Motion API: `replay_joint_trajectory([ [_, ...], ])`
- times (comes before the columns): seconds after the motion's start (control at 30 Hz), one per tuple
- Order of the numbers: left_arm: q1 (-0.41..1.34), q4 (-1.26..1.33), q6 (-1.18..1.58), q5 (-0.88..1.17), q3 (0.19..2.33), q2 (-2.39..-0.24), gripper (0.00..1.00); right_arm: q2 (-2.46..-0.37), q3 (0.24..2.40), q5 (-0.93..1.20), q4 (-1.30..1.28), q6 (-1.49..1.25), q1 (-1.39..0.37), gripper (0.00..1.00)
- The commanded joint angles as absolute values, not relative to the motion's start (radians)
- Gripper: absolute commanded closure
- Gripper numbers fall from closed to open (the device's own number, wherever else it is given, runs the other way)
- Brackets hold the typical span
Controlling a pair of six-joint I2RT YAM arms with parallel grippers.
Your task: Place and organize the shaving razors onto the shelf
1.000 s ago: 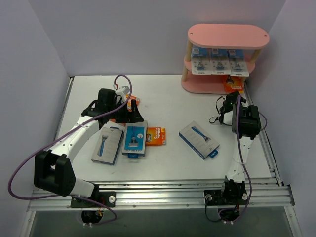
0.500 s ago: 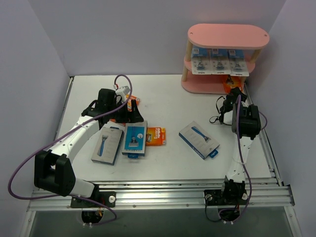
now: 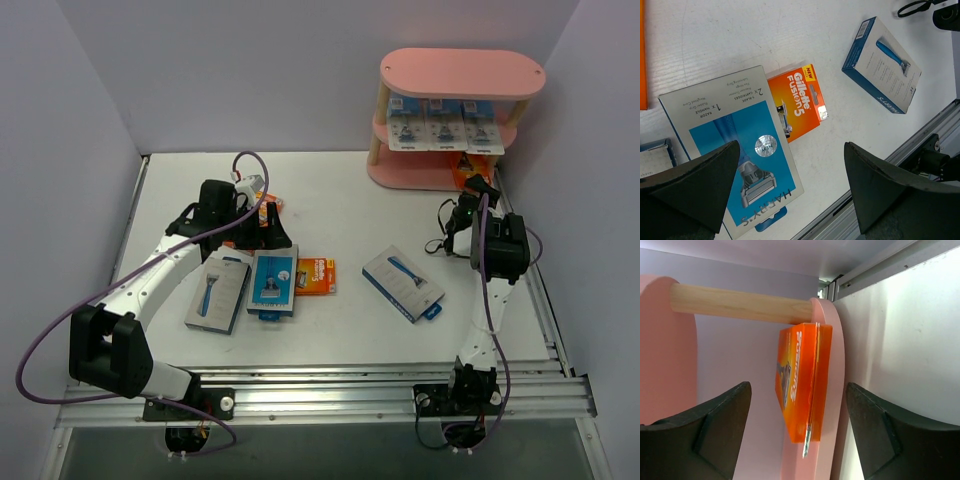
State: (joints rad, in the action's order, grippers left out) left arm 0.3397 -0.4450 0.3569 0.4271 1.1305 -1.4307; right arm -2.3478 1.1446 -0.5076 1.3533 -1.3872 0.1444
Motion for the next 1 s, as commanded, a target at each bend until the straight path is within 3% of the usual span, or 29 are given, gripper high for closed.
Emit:
replay_joint_trajectory([
  [0.0, 0.345, -0.407, 0.35, 0.42, 1.157, -1.393, 0.06, -2.273, 1.103, -0.506, 1.525, -1.374, 0.15, 0.28],
  [0.33, 0.348, -0.419, 0.339, 0.407, 1.158, -1.374, 0.06, -2.184, 1.014, -0.442, 1.508, -1.353, 0.156, 0.21],
  [0.47, 0.348, -0.425, 0.331, 0.397, 1.161, -1.365, 0.06, -2.132, 0.919, -0.394, 1.549, -1.345, 0.164, 0.15],
  [0.73, 0.348, -0.434, 0.318, 0.356, 1.164, -1.35, 0.06, -1.99, 0.692, -0.267, 1.615, -1.298, 0.164, 0.14],
  [0.83, 0.347, -0.443, 0.308, 0.338, 1.169, -1.348, 0.06, -1.921, 0.593, -0.22, 1.635, -1.261, 0.146, 0.08],
  [0.87, 0.347, -0.445, 0.308, 0.324, 1.169, -1.345, 0.06, -1.887, 0.571, -0.194, 1.644, -1.247, 0.138, 0.01],
  [0.97, 0.347, -0.443, 0.301, 0.299, 1.167, -1.339, 0.06, -1.794, 0.512, -0.129, 1.605, -1.151, 0.104, 0.0],
])
